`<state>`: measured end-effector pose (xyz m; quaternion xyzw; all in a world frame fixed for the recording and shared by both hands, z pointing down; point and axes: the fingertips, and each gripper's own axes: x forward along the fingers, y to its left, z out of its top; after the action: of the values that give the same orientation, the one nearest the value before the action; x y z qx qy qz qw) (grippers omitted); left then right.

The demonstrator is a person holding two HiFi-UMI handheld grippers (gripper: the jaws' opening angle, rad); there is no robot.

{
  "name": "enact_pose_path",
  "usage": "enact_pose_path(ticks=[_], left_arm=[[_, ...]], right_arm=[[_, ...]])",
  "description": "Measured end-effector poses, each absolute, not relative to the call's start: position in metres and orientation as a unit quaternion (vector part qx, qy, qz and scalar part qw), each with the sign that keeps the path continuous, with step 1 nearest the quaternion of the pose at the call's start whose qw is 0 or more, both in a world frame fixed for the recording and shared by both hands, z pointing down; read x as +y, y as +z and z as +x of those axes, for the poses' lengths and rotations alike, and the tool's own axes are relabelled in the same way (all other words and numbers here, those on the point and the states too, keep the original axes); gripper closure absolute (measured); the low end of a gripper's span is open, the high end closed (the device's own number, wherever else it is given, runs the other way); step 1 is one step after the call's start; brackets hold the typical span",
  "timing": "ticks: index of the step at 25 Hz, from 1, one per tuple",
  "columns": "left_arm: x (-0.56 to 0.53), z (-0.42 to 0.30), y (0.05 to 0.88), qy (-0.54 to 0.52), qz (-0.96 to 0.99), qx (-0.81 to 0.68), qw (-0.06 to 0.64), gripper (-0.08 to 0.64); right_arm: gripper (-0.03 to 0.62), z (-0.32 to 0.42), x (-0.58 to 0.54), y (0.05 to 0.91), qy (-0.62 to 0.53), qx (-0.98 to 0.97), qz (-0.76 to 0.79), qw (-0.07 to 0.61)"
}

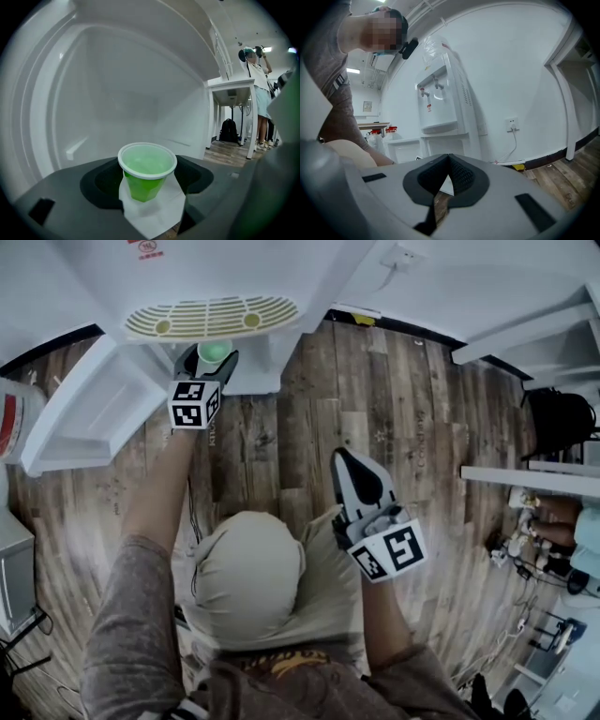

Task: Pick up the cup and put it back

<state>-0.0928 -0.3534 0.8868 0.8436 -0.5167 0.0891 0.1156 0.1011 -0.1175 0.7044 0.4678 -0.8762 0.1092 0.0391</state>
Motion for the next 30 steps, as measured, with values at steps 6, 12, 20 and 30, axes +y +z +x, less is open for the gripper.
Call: enact_pose_path(ticks=[6,12,20,30], left_arm=[[-0.370,-0.094,0.918,0.099,0.835,-0.524,0.135,0.222],[-0.385,-0.095,0.935,0.105,0.829,-0.531,0.137,0.222],[-0.392,-0.096,0.948,0.116,0.825,-0.535,0.141,0.222],[-0.391,-0.097,0.959,0.133,0.822,-0.532,0.154,0.221]], right_arm=[[0.591,0.104,-0.118,0.708,0.111,-0.871,0.477,0.046],[0.591,0.104,-0.123,0.712,0.113,-0.866,0.484,0.050],[0.591,0.101,-0.124,0.714,0.115,-0.865,0.486,0.052],[0.591,0.102,-0.127,0.716,0.120,-0.864,0.487,0.046]])
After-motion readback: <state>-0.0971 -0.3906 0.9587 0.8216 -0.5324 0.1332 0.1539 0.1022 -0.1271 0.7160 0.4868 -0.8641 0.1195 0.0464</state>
